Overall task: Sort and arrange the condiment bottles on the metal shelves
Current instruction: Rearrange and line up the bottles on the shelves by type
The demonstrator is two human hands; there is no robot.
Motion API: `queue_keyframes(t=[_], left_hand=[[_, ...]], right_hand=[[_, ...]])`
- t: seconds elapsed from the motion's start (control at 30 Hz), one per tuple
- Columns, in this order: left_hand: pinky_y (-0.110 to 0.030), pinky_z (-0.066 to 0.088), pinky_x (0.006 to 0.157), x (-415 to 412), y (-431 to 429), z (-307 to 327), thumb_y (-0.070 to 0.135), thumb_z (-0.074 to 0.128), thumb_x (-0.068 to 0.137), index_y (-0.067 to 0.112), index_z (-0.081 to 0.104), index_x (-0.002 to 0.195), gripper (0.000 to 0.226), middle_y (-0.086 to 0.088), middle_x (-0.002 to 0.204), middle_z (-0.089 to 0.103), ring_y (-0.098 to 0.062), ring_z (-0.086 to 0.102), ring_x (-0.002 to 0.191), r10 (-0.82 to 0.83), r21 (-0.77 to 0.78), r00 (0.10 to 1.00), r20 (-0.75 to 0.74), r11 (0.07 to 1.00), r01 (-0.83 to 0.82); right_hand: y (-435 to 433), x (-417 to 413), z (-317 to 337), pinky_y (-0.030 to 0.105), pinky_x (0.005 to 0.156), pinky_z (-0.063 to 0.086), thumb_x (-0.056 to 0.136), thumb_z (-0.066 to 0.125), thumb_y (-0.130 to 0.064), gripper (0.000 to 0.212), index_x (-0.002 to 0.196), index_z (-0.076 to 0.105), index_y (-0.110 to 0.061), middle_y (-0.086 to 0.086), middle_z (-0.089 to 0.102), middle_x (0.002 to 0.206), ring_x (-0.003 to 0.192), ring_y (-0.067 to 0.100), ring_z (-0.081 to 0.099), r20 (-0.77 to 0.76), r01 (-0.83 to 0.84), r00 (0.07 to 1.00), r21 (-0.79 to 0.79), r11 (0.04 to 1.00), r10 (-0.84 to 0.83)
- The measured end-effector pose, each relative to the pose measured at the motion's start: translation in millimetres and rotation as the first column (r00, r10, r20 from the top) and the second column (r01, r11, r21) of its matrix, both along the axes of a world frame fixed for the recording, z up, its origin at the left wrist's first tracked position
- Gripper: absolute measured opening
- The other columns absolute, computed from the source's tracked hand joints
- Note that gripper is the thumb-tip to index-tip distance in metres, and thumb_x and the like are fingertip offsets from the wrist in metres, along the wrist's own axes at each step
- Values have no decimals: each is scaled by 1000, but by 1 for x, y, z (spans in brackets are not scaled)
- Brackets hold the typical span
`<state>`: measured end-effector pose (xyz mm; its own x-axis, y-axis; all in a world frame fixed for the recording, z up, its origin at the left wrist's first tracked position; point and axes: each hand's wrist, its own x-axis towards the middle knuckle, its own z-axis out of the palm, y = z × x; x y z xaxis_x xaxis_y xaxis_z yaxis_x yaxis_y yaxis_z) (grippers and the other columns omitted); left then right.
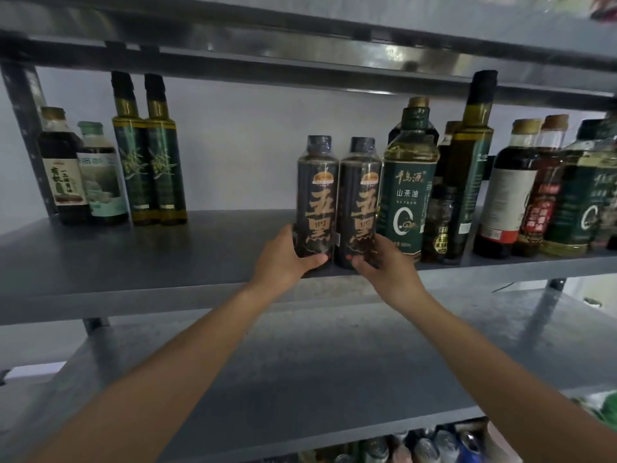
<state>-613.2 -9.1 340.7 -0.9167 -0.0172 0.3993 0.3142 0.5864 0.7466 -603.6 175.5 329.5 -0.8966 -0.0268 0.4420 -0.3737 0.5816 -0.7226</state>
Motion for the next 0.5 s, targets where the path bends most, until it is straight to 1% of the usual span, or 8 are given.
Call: queue_keyframes(t=[0.07,0.13,0.17,0.23,0.33,0.37,0.43,0.5], left_hand=[[-30,50,83,-6,-2,1,34,82,69,15,58,114,54,1,113,67,-16,63,101,27,-29,1000,4,999,-27],[-34,51,86,-12,-6,2,34,83,69,14,60,112,52,-1,112,68,-18,64,100,40,-57,999,16,998,-39],[-34,51,86,-15,-8,3,33,82,70,13,60,112,51,-2,113,68,-19,63,101,40,-74,999,20,997,-39],[-30,48,86,-21,-16,5,29,80,74,13,59,115,48,-2,116,66,-19,62,103,23,-86,999,28,996,-21],[-31,46,90,-29,-33,9,23,76,78,13,58,118,45,-4,120,65,-19,60,108,-23,-81,998,51,996,27],[-30,45,90,-32,-40,11,22,75,80,12,57,119,44,-5,121,64,-18,59,109,-31,-86,998,59,996,36],[-24,41,86,-38,-54,14,18,72,82,11,55,122,44,-6,123,63,-17,58,109,-43,-102,996,72,994,50],[-21,38,86,-48,-68,16,18,71,83,10,54,125,46,-7,126,61,-18,57,113,-37,-134,996,75,990,47]], right_hand=[[-5,-14,3,27,84,43,86,67,-23,41,124,54,-14,1,64,117,111,21,58,28,70,997,12,997,-71],[-9,-25,7,25,78,40,82,71,-24,43,120,58,-9,4,65,116,108,23,59,54,129,990,28,991,-131],[-11,-29,8,25,78,42,80,73,-24,44,118,60,-8,4,67,114,106,23,60,62,143,988,29,989,-144],[-17,-36,9,27,80,45,77,76,-26,44,116,63,-9,4,69,111,103,22,62,65,151,986,46,987,-154],[-31,-48,12,31,86,49,74,78,-29,47,116,64,-13,3,69,112,103,21,63,68,147,986,92,985,-154],[-38,-52,15,34,89,49,74,79,-30,48,116,63,-13,4,68,114,105,21,62,78,136,986,101,986,-145],[-52,-62,19,39,93,49,73,79,-31,51,119,62,-14,4,67,117,108,22,61,102,104,988,125,987,-117],[-67,-73,22,39,95,48,73,79,-30,53,120,60,-14,4,65,120,110,22,59,137,73,986,126,989,-90]])
